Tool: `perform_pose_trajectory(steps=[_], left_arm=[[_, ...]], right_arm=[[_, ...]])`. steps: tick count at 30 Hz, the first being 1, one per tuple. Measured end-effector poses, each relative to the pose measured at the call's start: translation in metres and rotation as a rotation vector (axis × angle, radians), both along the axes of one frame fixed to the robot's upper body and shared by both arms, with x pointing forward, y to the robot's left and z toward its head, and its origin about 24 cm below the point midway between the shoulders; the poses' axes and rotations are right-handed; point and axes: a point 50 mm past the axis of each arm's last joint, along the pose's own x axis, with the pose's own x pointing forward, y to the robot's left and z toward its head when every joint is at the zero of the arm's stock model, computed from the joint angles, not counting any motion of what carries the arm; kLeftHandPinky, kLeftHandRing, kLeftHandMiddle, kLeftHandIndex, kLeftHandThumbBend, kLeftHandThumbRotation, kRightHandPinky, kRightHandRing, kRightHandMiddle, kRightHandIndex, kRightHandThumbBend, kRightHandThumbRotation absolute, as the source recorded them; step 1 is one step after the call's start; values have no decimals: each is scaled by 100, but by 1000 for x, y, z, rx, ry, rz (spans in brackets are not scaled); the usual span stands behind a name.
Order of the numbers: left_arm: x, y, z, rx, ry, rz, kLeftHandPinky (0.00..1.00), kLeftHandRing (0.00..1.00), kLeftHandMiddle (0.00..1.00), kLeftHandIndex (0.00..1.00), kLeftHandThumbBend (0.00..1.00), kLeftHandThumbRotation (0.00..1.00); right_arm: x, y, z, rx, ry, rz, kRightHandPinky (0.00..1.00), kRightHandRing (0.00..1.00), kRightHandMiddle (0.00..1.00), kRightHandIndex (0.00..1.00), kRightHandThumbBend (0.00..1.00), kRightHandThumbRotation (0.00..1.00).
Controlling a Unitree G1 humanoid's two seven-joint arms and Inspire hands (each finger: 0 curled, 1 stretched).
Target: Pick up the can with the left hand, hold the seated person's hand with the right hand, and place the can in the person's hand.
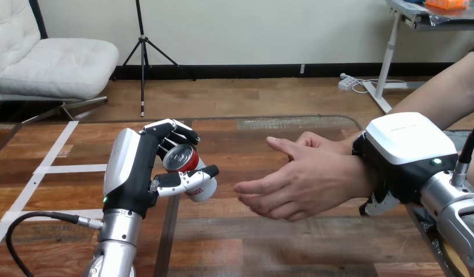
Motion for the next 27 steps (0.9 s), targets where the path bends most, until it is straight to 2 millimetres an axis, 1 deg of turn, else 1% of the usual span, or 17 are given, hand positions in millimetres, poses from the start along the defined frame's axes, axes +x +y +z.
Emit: perform_pose_trajectory(steps=[5, 9, 14, 27], left_arm=[[0, 0, 0, 1, 0, 0, 32, 39, 47, 49, 67, 0], [0, 0, 0, 0, 0, 1, 32, 39, 46, 49, 67, 0], [0, 1, 0, 0, -3, 0, 31, 38, 46, 49, 67, 0], [0, 2, 1, -3, -9, 6, 31, 39, 46, 49, 67, 0]], right_arm=[[-1, 0, 0, 1, 18, -17, 64, 72, 75, 72, 88, 0], [-1, 1, 1, 7, 23, -23, 67, 75, 77, 73, 88, 0], [-2, 1, 0, 7, 24, -23, 68, 76, 78, 74, 86, 0], [-2, 2, 0, -2, 24, -24, 69, 76, 78, 75, 83, 0]])
